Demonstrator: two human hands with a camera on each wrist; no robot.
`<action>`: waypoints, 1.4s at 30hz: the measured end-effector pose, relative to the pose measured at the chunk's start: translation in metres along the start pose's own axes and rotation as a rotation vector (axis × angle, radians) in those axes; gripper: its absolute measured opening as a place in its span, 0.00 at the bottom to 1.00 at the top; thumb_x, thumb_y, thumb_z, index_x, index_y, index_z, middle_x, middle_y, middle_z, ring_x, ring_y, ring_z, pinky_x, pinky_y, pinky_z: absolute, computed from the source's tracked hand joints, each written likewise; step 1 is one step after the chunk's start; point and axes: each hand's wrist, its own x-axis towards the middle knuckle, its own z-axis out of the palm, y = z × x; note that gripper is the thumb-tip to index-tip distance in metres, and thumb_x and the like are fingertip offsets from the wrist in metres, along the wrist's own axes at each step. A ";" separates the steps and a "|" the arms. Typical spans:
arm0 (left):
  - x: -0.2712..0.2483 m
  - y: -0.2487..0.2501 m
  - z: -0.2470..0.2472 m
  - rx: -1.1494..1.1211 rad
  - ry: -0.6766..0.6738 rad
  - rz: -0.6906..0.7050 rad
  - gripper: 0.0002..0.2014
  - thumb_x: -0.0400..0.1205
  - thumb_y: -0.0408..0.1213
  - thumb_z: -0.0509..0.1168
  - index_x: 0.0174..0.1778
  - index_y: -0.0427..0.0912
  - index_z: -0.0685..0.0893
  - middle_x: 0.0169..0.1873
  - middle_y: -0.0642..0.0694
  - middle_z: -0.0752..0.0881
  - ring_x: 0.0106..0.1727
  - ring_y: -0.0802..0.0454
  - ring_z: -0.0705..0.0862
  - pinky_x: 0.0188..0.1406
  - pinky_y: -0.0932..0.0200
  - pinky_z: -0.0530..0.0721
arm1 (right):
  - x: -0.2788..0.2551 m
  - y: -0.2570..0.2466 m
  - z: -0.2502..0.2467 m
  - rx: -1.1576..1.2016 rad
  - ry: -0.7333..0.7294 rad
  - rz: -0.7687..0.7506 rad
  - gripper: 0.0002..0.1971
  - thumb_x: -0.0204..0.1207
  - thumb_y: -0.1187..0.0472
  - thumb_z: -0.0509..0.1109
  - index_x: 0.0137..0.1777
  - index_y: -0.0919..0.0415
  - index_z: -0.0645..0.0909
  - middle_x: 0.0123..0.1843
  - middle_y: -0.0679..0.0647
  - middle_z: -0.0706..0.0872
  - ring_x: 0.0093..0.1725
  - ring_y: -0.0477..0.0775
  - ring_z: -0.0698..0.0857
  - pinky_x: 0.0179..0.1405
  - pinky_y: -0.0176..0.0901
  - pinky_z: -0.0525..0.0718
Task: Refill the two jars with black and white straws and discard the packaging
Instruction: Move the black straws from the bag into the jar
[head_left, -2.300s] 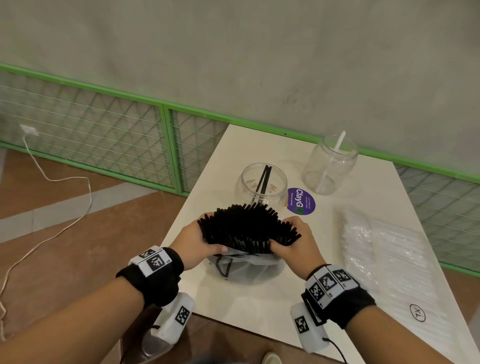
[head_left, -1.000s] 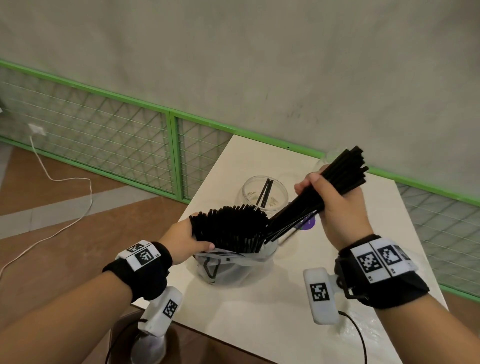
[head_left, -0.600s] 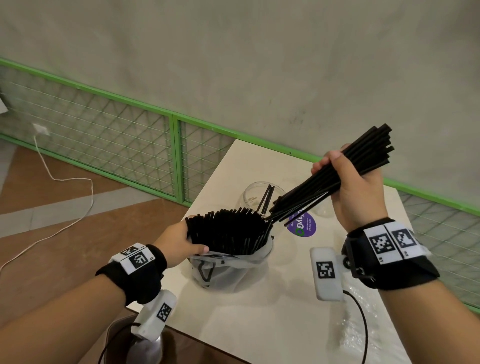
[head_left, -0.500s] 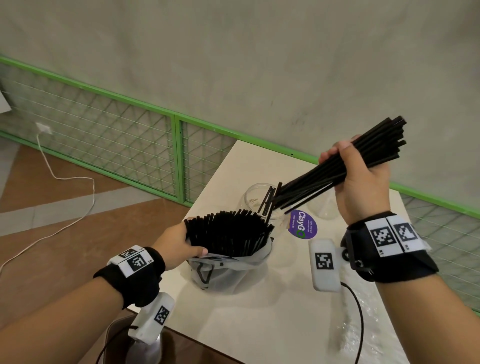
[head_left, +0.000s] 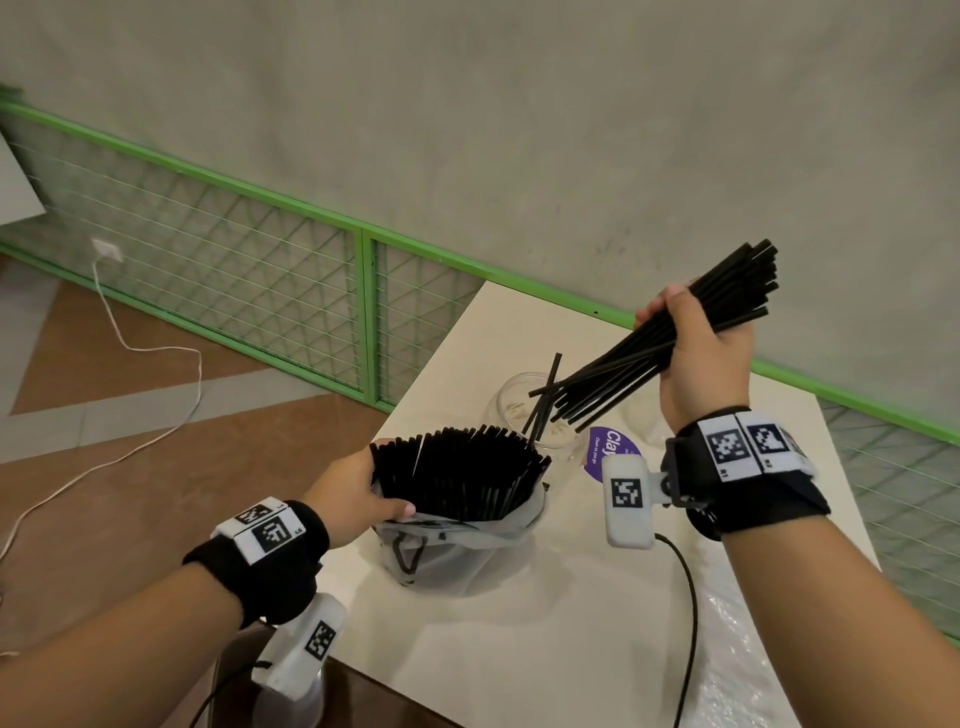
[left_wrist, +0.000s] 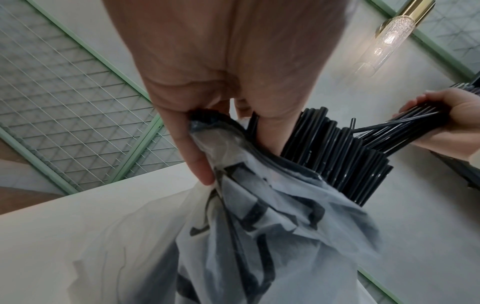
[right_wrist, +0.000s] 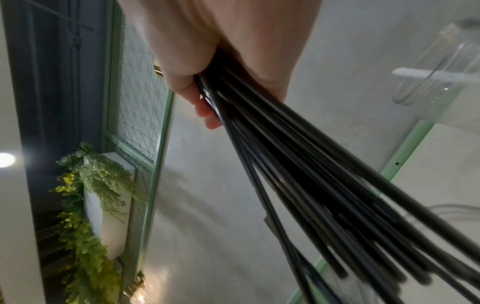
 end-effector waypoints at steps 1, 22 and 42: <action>0.000 0.000 0.000 -0.002 0.000 0.002 0.28 0.70 0.34 0.78 0.63 0.52 0.75 0.51 0.56 0.82 0.55 0.57 0.79 0.45 0.71 0.71 | 0.001 -0.003 -0.001 0.047 0.004 0.017 0.09 0.80 0.68 0.66 0.39 0.57 0.78 0.29 0.49 0.84 0.36 0.54 0.83 0.48 0.52 0.83; -0.009 -0.006 -0.008 -0.027 0.022 0.009 0.27 0.69 0.31 0.78 0.54 0.61 0.75 0.47 0.64 0.82 0.49 0.68 0.79 0.41 0.78 0.72 | 0.003 0.033 0.014 -0.294 -0.107 -0.037 0.11 0.79 0.60 0.70 0.34 0.52 0.84 0.36 0.49 0.88 0.43 0.49 0.86 0.53 0.47 0.83; -0.014 -0.008 -0.006 -0.008 -0.002 0.049 0.30 0.69 0.31 0.78 0.50 0.69 0.72 0.50 0.61 0.83 0.57 0.56 0.81 0.54 0.65 0.75 | -0.063 0.075 -0.012 -0.508 -0.248 0.011 0.20 0.77 0.53 0.71 0.67 0.50 0.74 0.58 0.45 0.84 0.55 0.41 0.80 0.49 0.37 0.77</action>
